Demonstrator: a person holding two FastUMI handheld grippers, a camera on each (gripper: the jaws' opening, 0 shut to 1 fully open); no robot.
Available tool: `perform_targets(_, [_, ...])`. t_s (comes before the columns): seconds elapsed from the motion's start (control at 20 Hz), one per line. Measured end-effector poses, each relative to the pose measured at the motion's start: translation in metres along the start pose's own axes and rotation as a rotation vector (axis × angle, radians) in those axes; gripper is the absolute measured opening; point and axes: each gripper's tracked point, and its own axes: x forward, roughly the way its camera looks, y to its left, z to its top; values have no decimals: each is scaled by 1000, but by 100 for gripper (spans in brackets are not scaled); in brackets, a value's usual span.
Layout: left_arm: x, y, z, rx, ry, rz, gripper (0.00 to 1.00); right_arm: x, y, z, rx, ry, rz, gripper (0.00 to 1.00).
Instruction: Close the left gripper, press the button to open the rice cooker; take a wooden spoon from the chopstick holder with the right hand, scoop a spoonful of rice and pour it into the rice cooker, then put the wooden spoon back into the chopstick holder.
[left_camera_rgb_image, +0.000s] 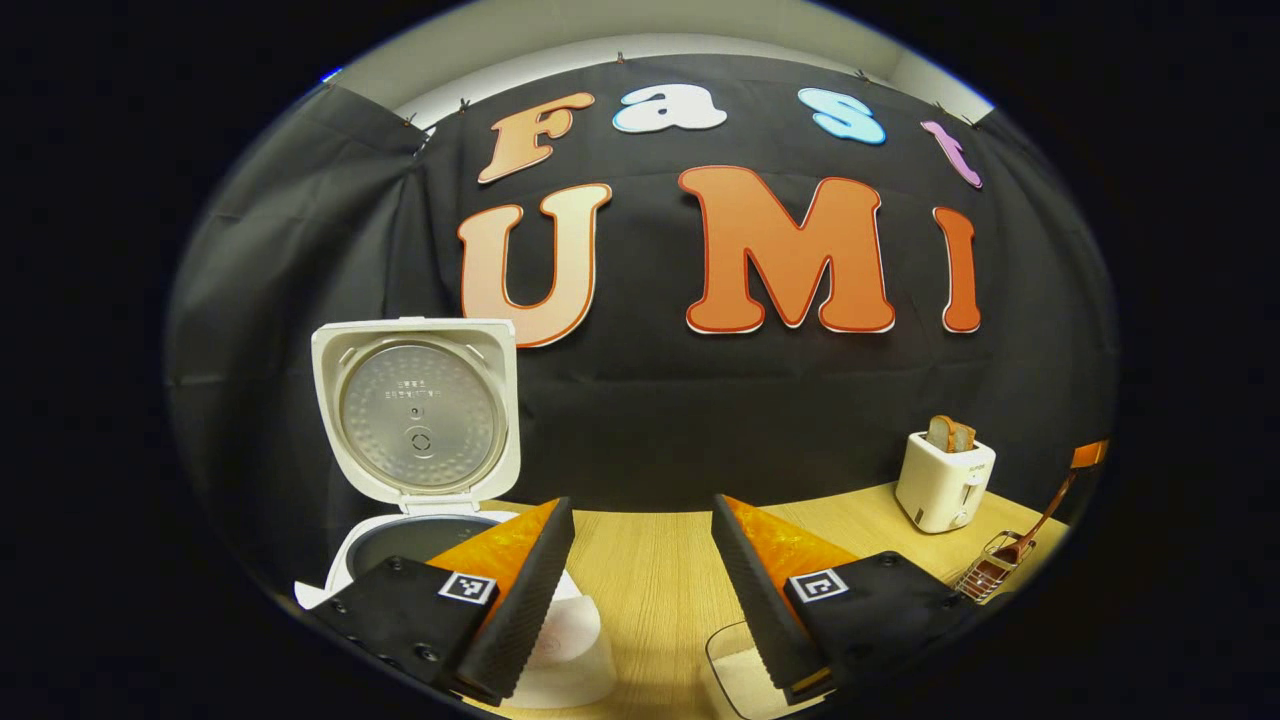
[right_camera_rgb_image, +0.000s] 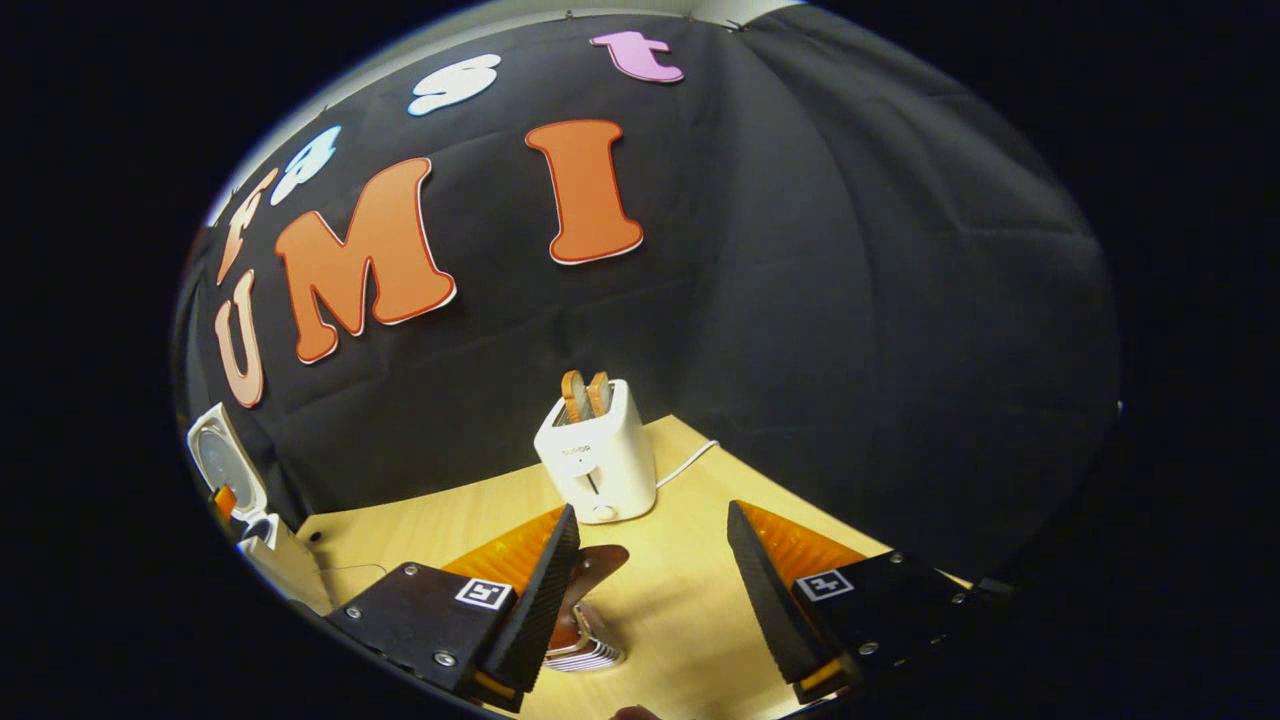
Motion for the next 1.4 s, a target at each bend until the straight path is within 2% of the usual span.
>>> perform_targets(0.15, [6, 19, 10, 21, 13, 33, 91, -4, 10, 18, -46, -55, -4, 91])
perform_targets(0.35, [13, 53, 30, 87, 0, 104, 89, -20, 24, 39, -69, -110, 37, 92])
perform_targets(0.45, [20, 73, 37, 57, 17, 124, 92, -26, 30, 47, -87, -135, 56, 93])
perform_targets(0.6, [30, 113, 55, 7, 42, 177, 89, -33, 32, 59, -137, -173, 53, 93])
perform_targets(0.65, [34, 129, 64, -8, 44, 201, 94, -36, 34, 63, -147, -184, 57, 93])
perform_targets(0.7, [36, 142, 75, -16, 39, 222, 94, -38, 35, 66, -154, -192, 62, 93])
perform_targets(1.0, [59, 206, 141, -7, -14, 339, 93, -46, 43, 81, -167, -216, 90, 93])
perform_targets(1.05, [66, 212, 150, -1, -17, 347, 89, -49, 44, 84, -175, -219, 91, 93])
perform_targets(1.1, [74, 217, 158, -1, -33, 353, 93, -52, 44, 87, -186, -227, 89, 93])
perform_targets(1.4, [131, 251, 194, -44, -11, 381, 91, -76, 52, 110, -223, -291, 105, 93])
